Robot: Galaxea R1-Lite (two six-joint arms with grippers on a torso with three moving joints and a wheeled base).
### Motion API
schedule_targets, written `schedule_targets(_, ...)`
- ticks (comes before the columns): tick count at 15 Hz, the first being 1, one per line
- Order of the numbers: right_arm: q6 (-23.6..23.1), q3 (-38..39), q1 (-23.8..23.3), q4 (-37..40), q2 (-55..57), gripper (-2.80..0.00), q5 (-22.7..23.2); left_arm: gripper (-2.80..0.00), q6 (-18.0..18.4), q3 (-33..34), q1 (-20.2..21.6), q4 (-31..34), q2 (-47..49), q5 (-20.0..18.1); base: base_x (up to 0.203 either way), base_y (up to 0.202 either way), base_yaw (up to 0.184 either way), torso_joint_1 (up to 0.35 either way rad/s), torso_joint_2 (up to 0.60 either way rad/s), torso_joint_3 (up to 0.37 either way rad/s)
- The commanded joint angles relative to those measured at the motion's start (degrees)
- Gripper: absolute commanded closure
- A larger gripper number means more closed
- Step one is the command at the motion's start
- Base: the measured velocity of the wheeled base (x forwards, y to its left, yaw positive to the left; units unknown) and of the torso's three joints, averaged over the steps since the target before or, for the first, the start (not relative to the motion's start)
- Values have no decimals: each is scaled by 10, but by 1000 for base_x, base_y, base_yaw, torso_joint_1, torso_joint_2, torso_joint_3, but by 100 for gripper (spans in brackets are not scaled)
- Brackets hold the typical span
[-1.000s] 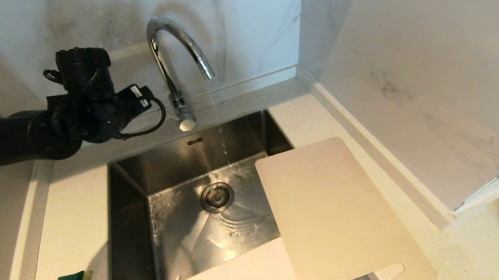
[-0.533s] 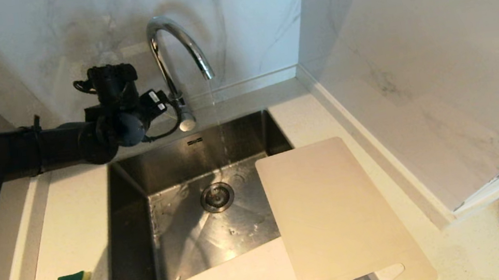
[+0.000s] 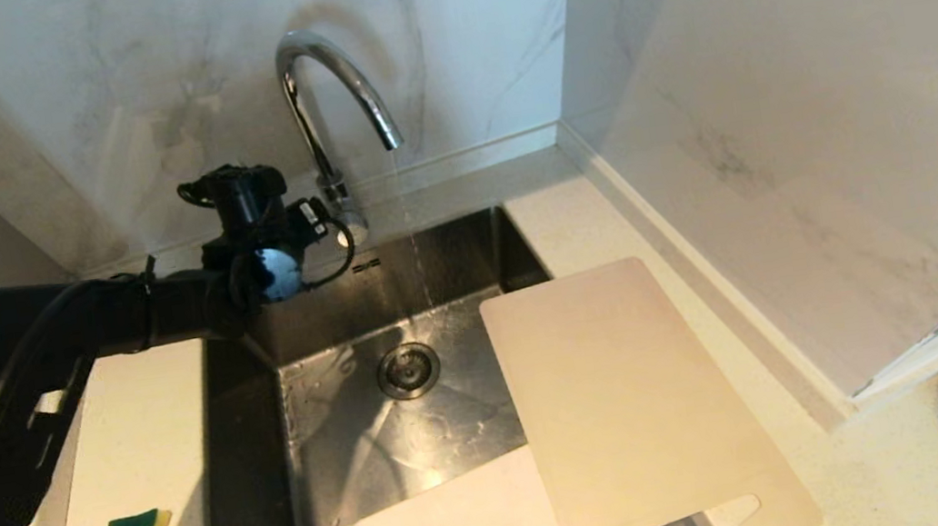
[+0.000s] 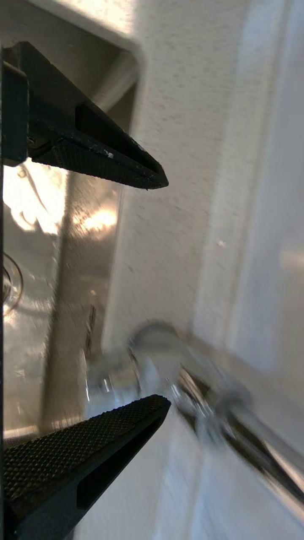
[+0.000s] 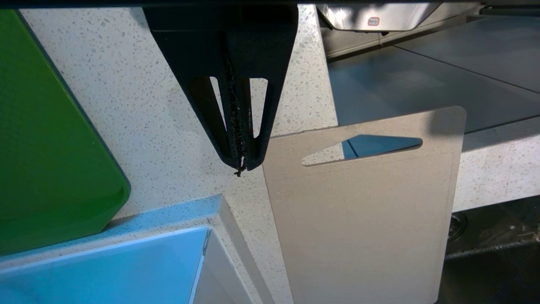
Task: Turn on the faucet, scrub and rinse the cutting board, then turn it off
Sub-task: Turn on the tap
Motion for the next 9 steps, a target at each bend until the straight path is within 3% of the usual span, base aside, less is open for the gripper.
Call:
schedule_targets(1,0,0,0,0,0,0,0,-280,-1,0,4,-2,19,1,0,0,0,0,0,0)
schedule_targets(9,0,0,0,0,-1,0,0,-280,-6,13,3,11,20,63,0,0,0,0,0,0)
